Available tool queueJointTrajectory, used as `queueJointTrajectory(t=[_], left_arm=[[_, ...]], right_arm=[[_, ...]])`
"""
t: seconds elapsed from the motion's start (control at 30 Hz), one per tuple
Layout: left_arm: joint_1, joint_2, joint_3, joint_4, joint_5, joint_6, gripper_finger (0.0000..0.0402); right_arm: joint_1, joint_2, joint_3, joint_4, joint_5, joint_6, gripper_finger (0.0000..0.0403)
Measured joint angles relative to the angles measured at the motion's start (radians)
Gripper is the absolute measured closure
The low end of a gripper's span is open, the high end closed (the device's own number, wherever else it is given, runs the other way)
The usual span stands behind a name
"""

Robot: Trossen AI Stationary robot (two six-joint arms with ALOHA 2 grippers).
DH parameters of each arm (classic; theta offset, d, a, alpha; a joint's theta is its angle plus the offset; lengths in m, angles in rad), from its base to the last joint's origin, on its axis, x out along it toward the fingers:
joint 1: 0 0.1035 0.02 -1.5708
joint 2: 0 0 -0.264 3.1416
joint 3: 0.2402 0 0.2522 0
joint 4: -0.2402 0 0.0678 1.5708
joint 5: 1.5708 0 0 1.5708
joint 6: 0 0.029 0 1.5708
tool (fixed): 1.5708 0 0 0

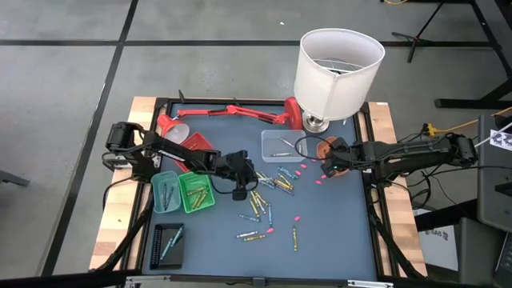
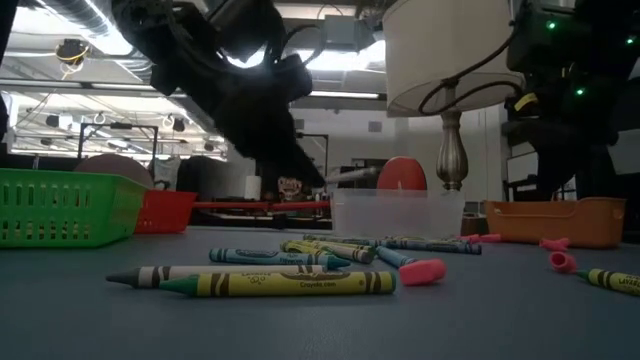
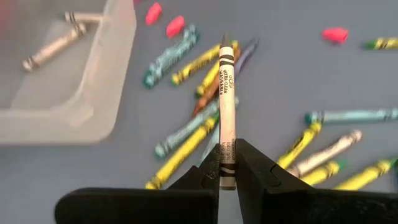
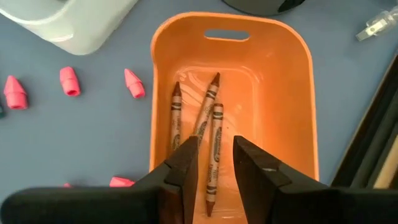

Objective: Sort crayons
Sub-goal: Put the gray crayon into the transparent bin

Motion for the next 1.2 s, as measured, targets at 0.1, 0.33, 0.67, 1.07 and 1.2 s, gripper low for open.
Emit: queueJointTrajectory(t=[0.1,0.33,0.67,1.07,1.2], left_arm=[[0.008,0.000,0.000,0.056,-0.005,0.000,0.0386],[0.056,-0.002,0.001,0.196,-0.009,0.000,0.0386],[0.142,-0.002,0.002,0.261,-0.016,0.007,0.0386],[0.213,-0.003,0.002,0.351,-0.018,0.008,0.0386],[0.228,-0.003,0.002,0.375,-0.019,0.008,0.0386]], right_arm=[[0.000,0.000,0.000,0.014,0.000,0.000,0.0303],[0.000,0.000,0.000,0.028,0.000,0.000,0.0303],[0.000,0.000,0.000,0.048,0.000,-0.001,0.0303],[0.000,0.000,0.000,0.232,-0.080,-0.129,0.0303],[0.000,0.000,0.000,0.283,-0.080,-0.155,0.0304]])
